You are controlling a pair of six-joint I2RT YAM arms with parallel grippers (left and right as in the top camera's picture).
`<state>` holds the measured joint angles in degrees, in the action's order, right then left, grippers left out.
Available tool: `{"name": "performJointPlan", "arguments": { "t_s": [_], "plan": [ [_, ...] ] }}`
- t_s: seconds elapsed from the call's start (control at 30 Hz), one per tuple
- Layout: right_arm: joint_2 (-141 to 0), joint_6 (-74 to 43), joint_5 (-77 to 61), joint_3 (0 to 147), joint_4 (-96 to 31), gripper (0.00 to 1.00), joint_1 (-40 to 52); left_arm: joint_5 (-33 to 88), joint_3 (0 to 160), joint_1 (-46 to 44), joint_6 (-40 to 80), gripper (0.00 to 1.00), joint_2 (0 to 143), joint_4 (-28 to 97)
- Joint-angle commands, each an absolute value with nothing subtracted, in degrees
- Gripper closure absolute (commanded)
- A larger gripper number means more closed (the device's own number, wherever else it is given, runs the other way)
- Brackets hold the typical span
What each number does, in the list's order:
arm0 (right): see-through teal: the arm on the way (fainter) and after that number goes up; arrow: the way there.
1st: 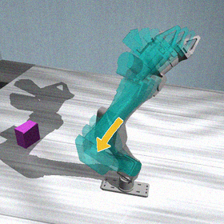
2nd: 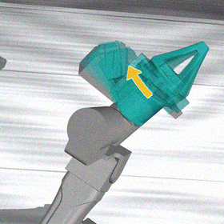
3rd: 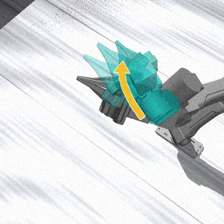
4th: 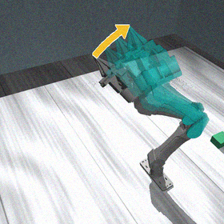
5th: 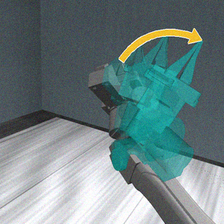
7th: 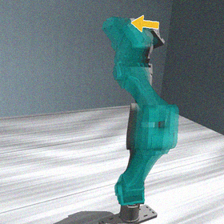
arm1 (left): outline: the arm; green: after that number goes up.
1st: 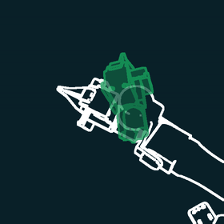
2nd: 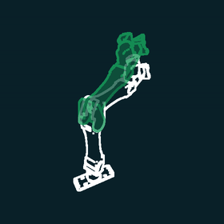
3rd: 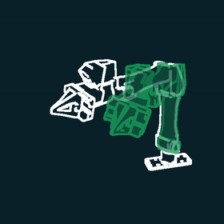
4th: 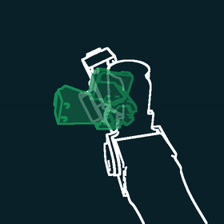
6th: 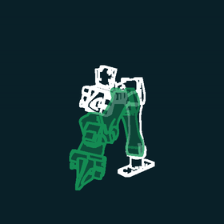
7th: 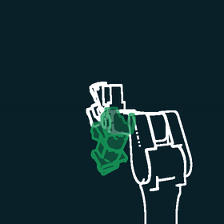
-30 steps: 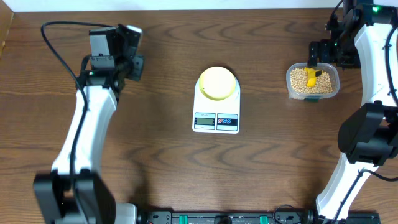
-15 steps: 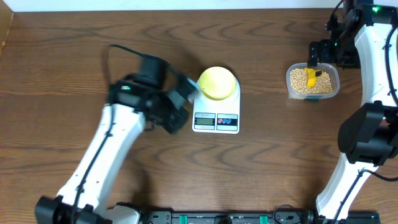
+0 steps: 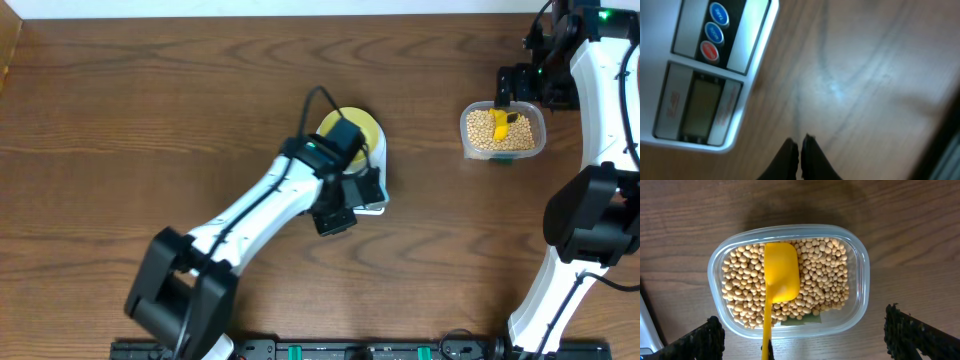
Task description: Scoop item into bowl and weigh 50g on scale
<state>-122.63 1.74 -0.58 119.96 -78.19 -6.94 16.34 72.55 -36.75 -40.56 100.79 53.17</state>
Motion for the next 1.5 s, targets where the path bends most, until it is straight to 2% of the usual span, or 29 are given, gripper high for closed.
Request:
{"name": "performJointPlan", "arguments": {
  "t_s": [0.0, 0.3, 0.87, 1.17, 1.23, 1.3, 1.33, 1.4, 1.47],
  "plan": [
    [-123.02, 1.80, -0.34, 120.99, -78.19, 0.01, -6.76, 10.90, 72.64, -38.06, -46.41, 0.92, 102.72, 50.39],
    [-123.02, 1.80, -0.34, 120.99, -78.19, 0.01, -6.76, 11.94, 72.64, -38.98, -53.76, 0.92, 103.74, 42.63],
    [-123.02, 1.80, -0.34, 120.99, -78.19, 0.01, -6.68, 14.26, 74.78, -38.33, -56.66, 0.92, 111.81, 42.70],
    [-123.02, 1.80, -0.34, 120.99, -78.19, 0.01, -6.68, 7.51, 74.78, -38.00, -56.47, 0.91, 114.24, 40.69],
    [-123.02, 1.80, -0.34, 120.99, -78.19, 0.01, -6.68, 7.79, 74.87, -38.00, -55.11, 0.83, 114.17, 40.58],
    [-123.02, 1.80, -0.34, 120.99, -78.19, 0.01, -6.68, 8.10, 74.91, -38.00, -53.10, 0.51, 113.91, 40.60],
    [-123.02, 1.80, -0.34, 120.99, -78.19, 0.01, -6.68, 8.12, 74.91, -38.02, -52.40, 0.42, 113.67, 40.64],
    [-123.02, 1.80, -0.34, 120.99, -78.19, 0.01, -6.66, 8.12, 74.91, -38.13, -51.81, 0.37, 112.46, 41.32],
    [-123.02, 1.80, -0.34, 120.99, -78.19, 0.01, -6.68, 8.12, 74.91, -38.17, -51.81, 0.37, 111.00, 41.85]
  ]
}}
